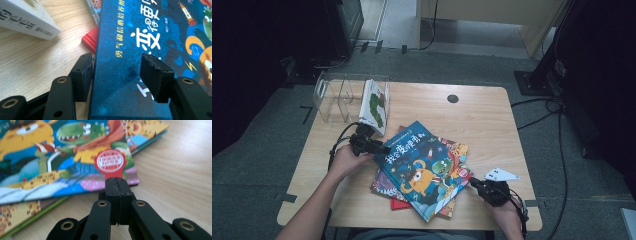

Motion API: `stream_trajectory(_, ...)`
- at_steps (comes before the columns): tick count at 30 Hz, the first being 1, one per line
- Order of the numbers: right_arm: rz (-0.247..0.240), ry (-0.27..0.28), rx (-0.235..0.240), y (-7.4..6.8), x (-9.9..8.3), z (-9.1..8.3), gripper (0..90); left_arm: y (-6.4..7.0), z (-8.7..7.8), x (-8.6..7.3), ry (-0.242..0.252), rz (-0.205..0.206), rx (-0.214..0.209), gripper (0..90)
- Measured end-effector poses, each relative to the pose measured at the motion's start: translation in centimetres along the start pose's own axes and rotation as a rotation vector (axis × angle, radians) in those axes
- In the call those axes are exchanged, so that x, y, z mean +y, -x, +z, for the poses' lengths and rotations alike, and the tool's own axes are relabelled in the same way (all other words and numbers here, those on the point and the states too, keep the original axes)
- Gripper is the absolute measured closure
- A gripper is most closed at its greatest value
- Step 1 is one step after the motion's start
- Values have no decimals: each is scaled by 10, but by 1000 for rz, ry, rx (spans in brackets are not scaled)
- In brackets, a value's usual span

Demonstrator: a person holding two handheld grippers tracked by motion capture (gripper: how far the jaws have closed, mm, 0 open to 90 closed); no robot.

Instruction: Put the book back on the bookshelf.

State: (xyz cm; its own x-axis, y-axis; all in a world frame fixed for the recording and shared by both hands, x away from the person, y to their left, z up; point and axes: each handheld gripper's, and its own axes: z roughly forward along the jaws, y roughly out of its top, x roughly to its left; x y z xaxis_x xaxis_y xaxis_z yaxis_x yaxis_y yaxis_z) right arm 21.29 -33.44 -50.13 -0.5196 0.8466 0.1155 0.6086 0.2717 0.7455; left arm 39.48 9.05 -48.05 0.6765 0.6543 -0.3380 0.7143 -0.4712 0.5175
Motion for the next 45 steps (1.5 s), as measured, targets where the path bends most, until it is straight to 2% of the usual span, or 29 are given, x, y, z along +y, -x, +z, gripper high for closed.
stream_trajectory(2, 8, 23, 5, 1, 1, 1, 893, 0, 1, 0, -4, -7, -1, 449)
stream_trajectory(7, 7, 29, 4, 4, 2, 2, 883, 3, 0, -1, -22, -8, 14, 464)
stream_trajectory(14, 39, 33, 1, 13, 6, 6, 887, 4, -4, -9, -10, -40, -5, 467)
stream_trajectory(18, 86, 37, 11, 19, 11, 11, 898, 8, -6, -13, -10, -46, 8, 447)
stream_trajectory(21, 115, 36, 15, 23, 15, 15, 900, 6, -7, -17, 5, -85, -7, 438)
stream_trajectory(23, 112, 35, 15, 25, 18, 18, 900, 4, -8, -18, 17, -111, -18, 439)
stream_trajectory(25, 106, 35, 19, 28, 21, 21, 900, 5, -8, -19, 15, -127, -11, 441)
stream_trajectory(29, 100, 36, 12, 32, 27, 27, 900, 12, -12, -25, -7, -104, 24, 461)
stream_trajectory(31, 107, 36, 11, 34, 29, 29, 900, 13, -14, -30, -7, -122, 9, 477)
stream_trajectory(35, 120, 36, 23, 39, 33, 33, 900, 11, -19, -41, 11, -193, -38, 499)
stream_trajectory(38, 121, 26, 30, 40, 37, 35, 900, 15, -22, -45, 4, -194, -24, 493)
stream_trajectory(41, 96, 16, 37, 42, 42, 39, 900, 20, -24, -49, -6, -193, -10, 488)
stream_trajectory(45, 61, 3, 40, 45, 47, 43, 900, 24, -27, -57, 0, -222, -12, 490)
